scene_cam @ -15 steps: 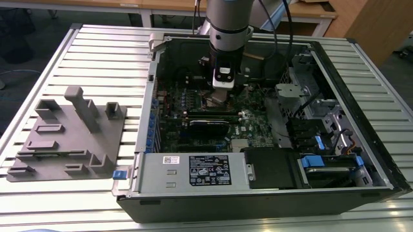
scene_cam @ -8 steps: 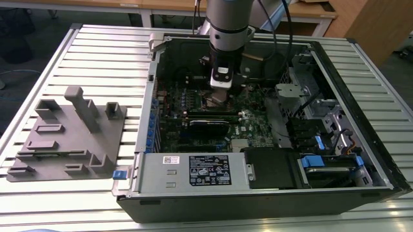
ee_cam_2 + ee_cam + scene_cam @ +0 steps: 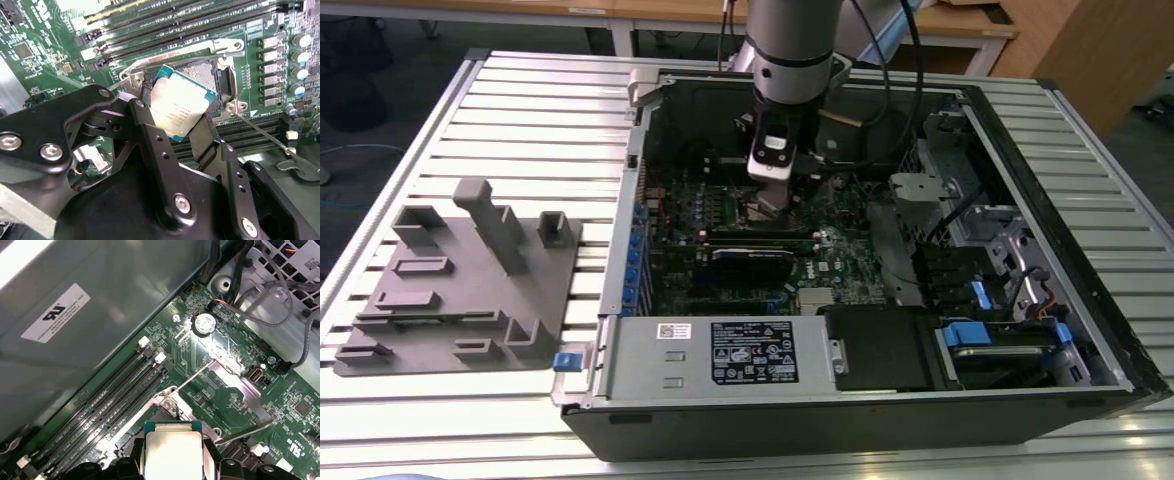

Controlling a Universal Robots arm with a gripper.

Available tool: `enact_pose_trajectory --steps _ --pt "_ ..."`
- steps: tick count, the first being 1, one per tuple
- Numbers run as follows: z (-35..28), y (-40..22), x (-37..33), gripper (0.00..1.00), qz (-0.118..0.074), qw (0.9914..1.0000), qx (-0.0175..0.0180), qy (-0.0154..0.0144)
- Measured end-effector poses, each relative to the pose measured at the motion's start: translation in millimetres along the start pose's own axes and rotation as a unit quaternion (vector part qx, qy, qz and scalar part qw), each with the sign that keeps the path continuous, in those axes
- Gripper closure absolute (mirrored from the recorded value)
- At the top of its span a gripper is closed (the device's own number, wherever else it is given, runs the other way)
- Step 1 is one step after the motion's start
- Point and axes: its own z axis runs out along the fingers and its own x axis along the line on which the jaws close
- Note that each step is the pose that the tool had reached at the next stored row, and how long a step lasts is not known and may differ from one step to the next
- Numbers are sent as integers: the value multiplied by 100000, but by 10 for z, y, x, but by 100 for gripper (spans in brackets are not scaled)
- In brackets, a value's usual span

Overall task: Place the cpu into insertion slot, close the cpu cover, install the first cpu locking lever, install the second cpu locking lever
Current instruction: 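Place the cpu into insertion slot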

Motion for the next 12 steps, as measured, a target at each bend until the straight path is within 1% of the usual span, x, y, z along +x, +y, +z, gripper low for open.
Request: enact_pose_trajectory --steps 9,10,12 --pt "0 10 2 46 59 100000 32 18" --pt "0 11 4 46 230 100000 30 6" --pt "1 11 4 46 1275 99992 42 -85"
